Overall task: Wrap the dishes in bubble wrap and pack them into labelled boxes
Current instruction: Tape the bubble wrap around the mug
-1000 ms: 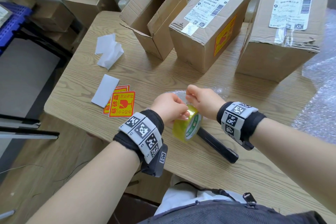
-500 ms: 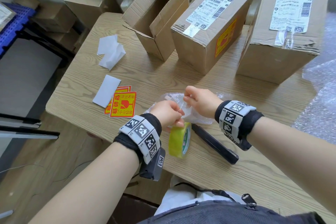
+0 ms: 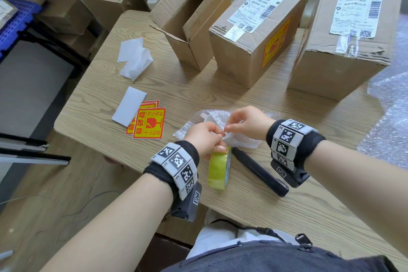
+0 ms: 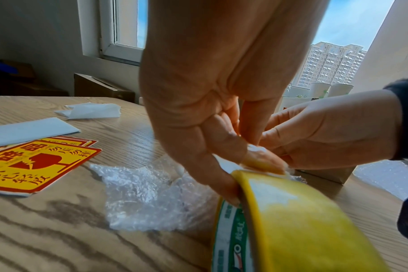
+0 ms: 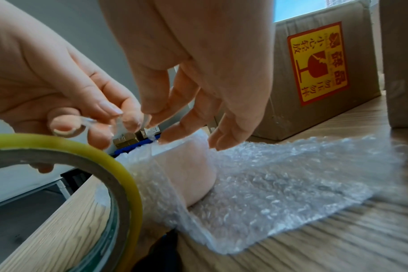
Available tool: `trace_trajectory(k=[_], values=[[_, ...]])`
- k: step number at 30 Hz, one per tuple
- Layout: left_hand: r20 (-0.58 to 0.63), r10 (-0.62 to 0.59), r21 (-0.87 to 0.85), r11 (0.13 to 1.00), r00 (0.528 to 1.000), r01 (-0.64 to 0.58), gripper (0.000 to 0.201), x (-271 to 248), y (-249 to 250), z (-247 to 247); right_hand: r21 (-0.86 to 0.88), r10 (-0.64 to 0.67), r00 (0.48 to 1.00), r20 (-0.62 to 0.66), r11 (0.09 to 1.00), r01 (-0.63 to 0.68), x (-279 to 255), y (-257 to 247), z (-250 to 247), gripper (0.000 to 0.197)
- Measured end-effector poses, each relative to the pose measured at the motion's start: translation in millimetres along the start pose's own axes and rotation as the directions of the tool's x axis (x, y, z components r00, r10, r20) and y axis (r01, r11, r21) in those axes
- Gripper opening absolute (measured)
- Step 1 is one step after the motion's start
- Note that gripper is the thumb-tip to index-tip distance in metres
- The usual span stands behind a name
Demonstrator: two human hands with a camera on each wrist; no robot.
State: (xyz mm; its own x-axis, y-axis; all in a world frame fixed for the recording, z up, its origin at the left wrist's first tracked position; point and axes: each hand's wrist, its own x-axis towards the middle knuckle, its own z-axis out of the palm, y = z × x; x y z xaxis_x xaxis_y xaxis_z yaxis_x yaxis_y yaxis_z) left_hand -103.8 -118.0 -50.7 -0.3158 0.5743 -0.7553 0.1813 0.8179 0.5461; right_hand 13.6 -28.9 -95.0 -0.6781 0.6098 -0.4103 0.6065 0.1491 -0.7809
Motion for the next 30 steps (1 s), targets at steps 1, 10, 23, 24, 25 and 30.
trace_trajectory(k=[1, 10, 23, 24, 25, 30], values=[[-0.012, 0.009, 0.004, 1.000, 1.000, -0.009, 0.020, 0.7, 0.2, 0.5, -0.001, 0.003, 1.000, -0.011, 1.000, -0.003, -0.1, -0.9, 0.6, 0.009], [-0.033, 0.018, 0.082, 0.997, 0.999, -0.015, 0.028, 3.6, 0.3, -3.4, 0.077, 0.032, 0.992, -0.123, 0.997, -0.023, -1.1, -1.1, 7.9, 0.010], [-0.019, 0.126, 0.281, 0.953, 0.992, -0.116, 0.030, 5.9, -2.7, -3.0, -0.063, 0.038, 0.977, -0.210, 0.997, -0.052, 2.1, -1.9, 15.1, 0.010], [-0.017, 0.137, 0.268, 0.955, 0.990, -0.128, 0.032, 5.3, -1.6, -2.5, -0.040, 0.057, 0.975, -0.217, 0.997, -0.067, 3.2, -3.8, 13.8, 0.009], [-0.017, 0.149, 0.261, 0.955, 0.989, -0.139, 0.034, 4.7, -0.7, -2.2, -0.015, 0.077, 0.972, -0.220, 0.996, -0.082, 3.9, -6.2, 12.2, 0.010], [-0.034, 0.157, 0.151, 0.977, 0.987, -0.151, 0.034, 7.3, 3.8, 0.1, -0.006, 0.130, 0.964, -0.234, 0.991, -0.135, 10.3, -16.2, 4.8, 0.016]])
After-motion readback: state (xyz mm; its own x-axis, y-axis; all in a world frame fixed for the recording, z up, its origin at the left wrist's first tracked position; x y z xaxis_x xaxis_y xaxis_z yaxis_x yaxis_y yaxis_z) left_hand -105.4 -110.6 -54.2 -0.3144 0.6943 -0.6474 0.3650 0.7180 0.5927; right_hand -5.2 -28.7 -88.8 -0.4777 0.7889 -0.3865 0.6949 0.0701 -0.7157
